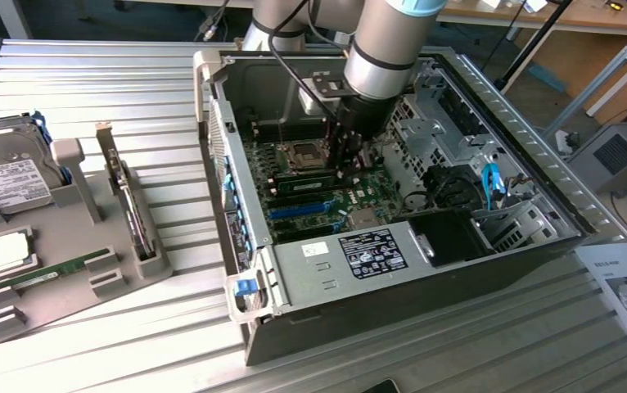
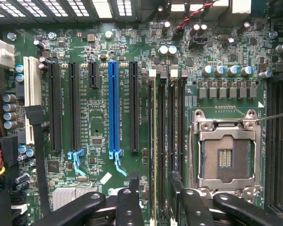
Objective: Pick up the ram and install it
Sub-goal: 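Insert the ram into the slot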
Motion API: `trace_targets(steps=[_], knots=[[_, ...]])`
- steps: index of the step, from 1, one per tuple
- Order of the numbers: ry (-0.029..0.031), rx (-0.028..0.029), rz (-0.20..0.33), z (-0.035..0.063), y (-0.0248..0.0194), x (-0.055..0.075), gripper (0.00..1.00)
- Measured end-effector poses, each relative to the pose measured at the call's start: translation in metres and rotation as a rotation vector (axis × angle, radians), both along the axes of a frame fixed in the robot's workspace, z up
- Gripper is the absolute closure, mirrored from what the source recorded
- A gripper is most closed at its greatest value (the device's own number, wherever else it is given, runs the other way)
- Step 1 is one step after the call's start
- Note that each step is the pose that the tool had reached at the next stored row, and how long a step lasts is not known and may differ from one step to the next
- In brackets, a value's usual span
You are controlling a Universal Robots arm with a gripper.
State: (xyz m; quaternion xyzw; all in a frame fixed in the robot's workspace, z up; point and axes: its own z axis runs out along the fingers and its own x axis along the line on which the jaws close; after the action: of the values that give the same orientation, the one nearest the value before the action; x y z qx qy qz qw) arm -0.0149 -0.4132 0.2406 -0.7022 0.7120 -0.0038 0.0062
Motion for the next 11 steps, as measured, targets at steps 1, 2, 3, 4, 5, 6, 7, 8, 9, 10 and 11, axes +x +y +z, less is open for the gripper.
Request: trace_targets(steps=[1, 2, 3, 4, 5, 6, 7, 8, 9, 10, 11], knots=[[0.0, -0.0001, 0.0, 0.0021, 0.0, 0.0, 0.62], [0.0, -0.0001, 0.0, 0.0044, 0.0, 0.0, 0.62], [0.0, 0.0001, 0.0, 0.0089, 0.0, 0.0, 0.62], [0.0, -0.0001, 0.0, 0.0122, 0.0, 0.0, 0.62], [0.0001, -0.0001, 0.0, 0.0157, 0.0, 0.0, 0.62], [0.0, 0.0, 0.0, 0.0212, 0.0, 0.0, 0.62], [0.0, 0.0001, 0.0, 0.0256, 0.0, 0.0, 0.62], [0.0, 0.0001, 0.0, 0.0286, 0.0, 0.0, 0.62], [0.0, -0.0001, 0.0, 0.0311, 0.0, 0.0, 0.62], [0.0001, -0.0002, 0.0, 0.0333, 0.0, 0.0, 0.62], [0.0, 0.0, 0.0, 0.0359, 0.0, 0.0, 0.62]])
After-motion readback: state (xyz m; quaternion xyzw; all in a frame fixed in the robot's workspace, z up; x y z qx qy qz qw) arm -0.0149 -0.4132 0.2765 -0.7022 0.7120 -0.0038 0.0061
